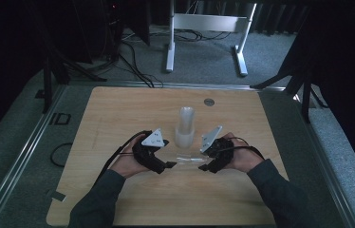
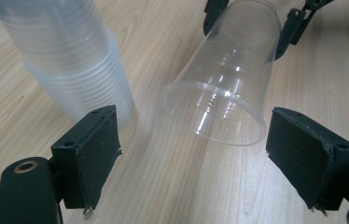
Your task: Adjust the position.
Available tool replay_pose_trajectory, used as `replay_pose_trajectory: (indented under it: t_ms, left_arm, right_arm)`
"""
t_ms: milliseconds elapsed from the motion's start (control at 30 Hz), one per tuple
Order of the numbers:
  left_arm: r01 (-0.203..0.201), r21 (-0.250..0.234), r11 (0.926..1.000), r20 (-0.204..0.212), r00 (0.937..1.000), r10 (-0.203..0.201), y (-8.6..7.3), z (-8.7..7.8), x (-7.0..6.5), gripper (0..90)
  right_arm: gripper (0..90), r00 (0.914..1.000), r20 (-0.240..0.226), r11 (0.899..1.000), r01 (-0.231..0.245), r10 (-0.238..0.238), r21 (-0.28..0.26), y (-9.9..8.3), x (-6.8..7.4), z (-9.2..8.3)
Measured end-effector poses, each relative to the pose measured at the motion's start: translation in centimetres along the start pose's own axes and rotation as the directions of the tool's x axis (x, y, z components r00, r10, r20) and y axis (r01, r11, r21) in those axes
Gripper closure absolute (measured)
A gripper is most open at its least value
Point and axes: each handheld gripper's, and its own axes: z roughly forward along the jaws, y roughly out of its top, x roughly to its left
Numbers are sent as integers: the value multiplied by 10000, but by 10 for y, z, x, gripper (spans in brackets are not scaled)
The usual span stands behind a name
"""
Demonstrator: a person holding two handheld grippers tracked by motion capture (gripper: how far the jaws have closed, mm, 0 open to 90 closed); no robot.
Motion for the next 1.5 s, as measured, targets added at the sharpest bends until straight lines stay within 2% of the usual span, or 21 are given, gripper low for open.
replay_pose_trajectory:
  t_ms: [33,100,133,200,300,433,500,633,667,800,967,1000,1167,1200,1333,1433,1500]
  left_arm:
    - [126,-103,9999,25,9999,-126,-2,0,0,174]
    - [127,-130,9998,16,9999,-127,-3,1,1,174]
    - [278,-254,9993,80,9996,-276,-5,2,0,174]
    - [273,-258,9993,71,9996,-271,-5,2,0,174]
    - [317,-390,9987,92,9995,-313,-6,2,0,174]
    - [487,-713,9963,45,9988,-485,-7,1,0,174]
    - [508,-770,9957,39,9987,-506,-7,1,0,174]
    - [693,-1013,9924,99,9976,-687,-9,1,1,174]
    - [693,-1013,9924,99,9976,-687,-9,1,1,174]
    - [781,-1151,9903,137,9969,-770,-10,1,1,174]
    - [888,-1382,9864,143,9960,-877,-11,-2,2,174]
    - [907,-1422,9857,158,9959,-894,-11,-2,2,174]
    - [955,-1572,9829,120,9954,-948,-11,-5,2,174]
    - [963,-1596,9825,139,9954,-953,-11,-5,2,175]
    - [969,-1726,9802,196,9953,-949,-10,-7,2,175]
    - [982,-1780,9791,224,9952,-957,-9,-7,1,176]
    - [995,-1835,9780,269,9950,-962,-8,-8,1,181]
  right_arm:
    - [413,10000,10,9999,-23,24,-98,-2,0,1]
    - [413,10000,5,9997,-44,44,-227,-3,0,2]
    - [413,9999,-32,9992,-156,155,-369,-5,-1,3]
    - [413,9994,-12,9975,-357,357,-609,-9,-2,4]
    - [413,9991,-16,9959,-418,418,-808,-11,-2,4]
    - [414,9977,7,9883,-668,675,-1374,-16,-2,2]
    - [414,9974,14,9868,-715,725,-1453,-17,-2,2]
    - [414,9955,29,9746,-922,948,-2041,-21,-3,1]
    - [414,9955,29,9746,-922,948,-2041,-21,-3,1]
    - [414,9936,-12,9628,-1098,1130,-2470,-25,-4,1]
    - [414,9928,-42,9538,-1162,1197,-2770,-28,-5,-1]
    - [414,9922,-40,9478,-1205,1249,-2952,-30,-5,-2]
    - [414,9899,-6,9352,-1342,1418,-3277,-33,-5,-3]
    - [414,9884,-20,9253,-1427,1517,-3514,-35,-6,-4]
    - [415,9863,-53,9091,-1539,1647,-3872,-38,-7,-7]
    - [415,9849,-161,8901,-1625,1721,-4258,-39,-7,-7]
    - [415,9842,-177,8817,-1659,1763,-4416,-39,-6,-7]
